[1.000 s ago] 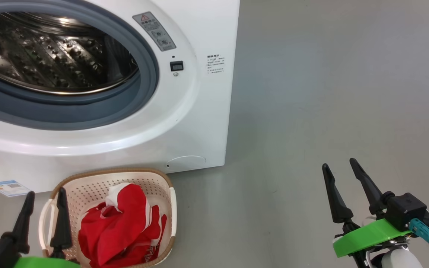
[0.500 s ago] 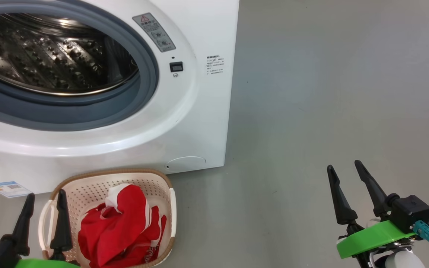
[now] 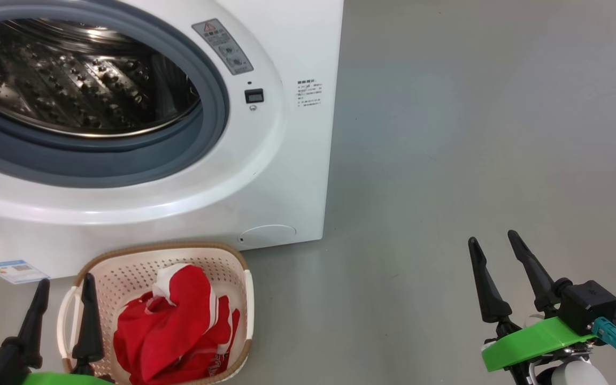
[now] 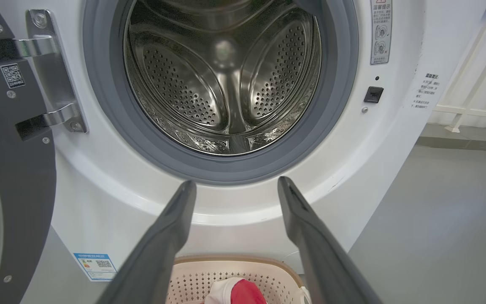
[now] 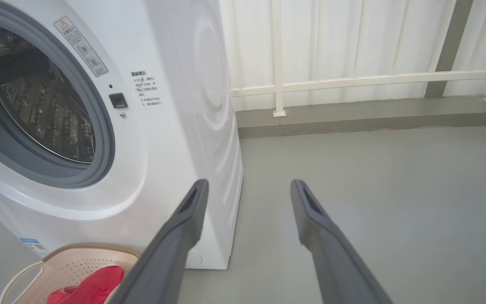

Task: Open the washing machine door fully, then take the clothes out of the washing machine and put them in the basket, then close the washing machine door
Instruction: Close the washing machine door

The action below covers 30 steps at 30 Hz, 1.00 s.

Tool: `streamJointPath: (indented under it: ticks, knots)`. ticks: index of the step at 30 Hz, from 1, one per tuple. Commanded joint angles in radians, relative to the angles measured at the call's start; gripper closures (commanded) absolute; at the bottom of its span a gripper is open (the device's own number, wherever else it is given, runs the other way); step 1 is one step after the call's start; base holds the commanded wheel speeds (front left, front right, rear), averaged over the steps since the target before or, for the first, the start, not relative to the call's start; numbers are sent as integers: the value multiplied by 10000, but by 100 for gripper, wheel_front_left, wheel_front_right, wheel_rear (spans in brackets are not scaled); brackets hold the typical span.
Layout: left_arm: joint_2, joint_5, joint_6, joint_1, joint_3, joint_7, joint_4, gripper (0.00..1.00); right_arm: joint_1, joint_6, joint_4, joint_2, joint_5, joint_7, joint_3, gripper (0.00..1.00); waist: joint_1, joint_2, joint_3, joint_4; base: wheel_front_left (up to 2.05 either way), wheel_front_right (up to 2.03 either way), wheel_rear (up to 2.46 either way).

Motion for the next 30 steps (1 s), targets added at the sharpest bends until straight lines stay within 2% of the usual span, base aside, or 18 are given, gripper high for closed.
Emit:
streamJointPath:
  ticks: [1,15,30]
  knots:
    - [166,137,-31,-120,373,-80,-163,0,78,16,-222,-48,54,-48,287,0,0,-1,-22,7,-85,85,0]
    - [224,-85,-31,-81,153,-80,-88,0,143,16,-233,-78,60,-48,310,0,0,-1,-44,137,-117,116,0]
    - [109,-58,-31,-96,287,-80,-98,0,158,16,-198,-76,40,-48,304,0,0,-1,-153,319,-9,9,0]
